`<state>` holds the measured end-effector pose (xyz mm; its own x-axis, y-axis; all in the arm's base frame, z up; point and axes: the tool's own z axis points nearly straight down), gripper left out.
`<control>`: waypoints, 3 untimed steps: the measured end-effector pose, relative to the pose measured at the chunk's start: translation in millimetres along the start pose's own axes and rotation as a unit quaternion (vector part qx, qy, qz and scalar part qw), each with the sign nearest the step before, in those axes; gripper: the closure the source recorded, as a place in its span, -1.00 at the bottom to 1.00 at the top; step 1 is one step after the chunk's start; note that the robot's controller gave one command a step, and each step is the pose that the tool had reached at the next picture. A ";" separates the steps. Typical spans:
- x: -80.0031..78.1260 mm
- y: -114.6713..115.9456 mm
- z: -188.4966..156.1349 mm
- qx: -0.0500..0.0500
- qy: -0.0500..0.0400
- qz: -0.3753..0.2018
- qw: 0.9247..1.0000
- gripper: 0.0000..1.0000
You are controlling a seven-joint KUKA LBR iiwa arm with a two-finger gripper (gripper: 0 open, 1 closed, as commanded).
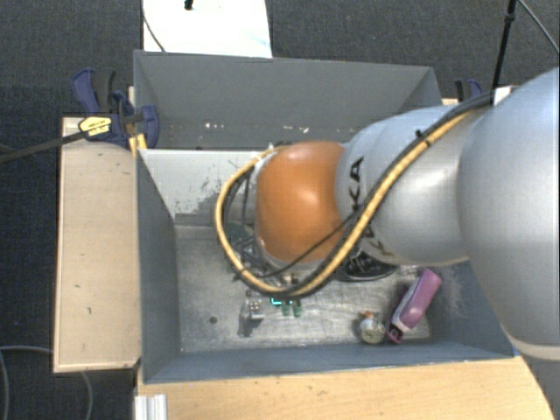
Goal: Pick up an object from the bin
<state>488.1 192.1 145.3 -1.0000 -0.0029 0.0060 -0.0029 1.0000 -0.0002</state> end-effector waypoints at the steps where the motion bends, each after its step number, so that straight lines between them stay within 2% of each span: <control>1: -81.7 -74.3 24.1 0.000 -0.006 -0.037 0.999 -1.00; 2: -110.0 -91.7 65.5 0.000 -0.018 -0.161 0.987 -1.00; 3: -112.7 -88.6 62.1 -0.002 -0.024 -0.157 0.987 1.00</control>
Offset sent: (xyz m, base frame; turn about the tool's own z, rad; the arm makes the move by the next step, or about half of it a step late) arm 0.0781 -0.0696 -0.0249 -0.0792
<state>600.8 103.8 82.5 -0.9488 -0.3130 -0.0429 -0.3132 0.9497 -0.0020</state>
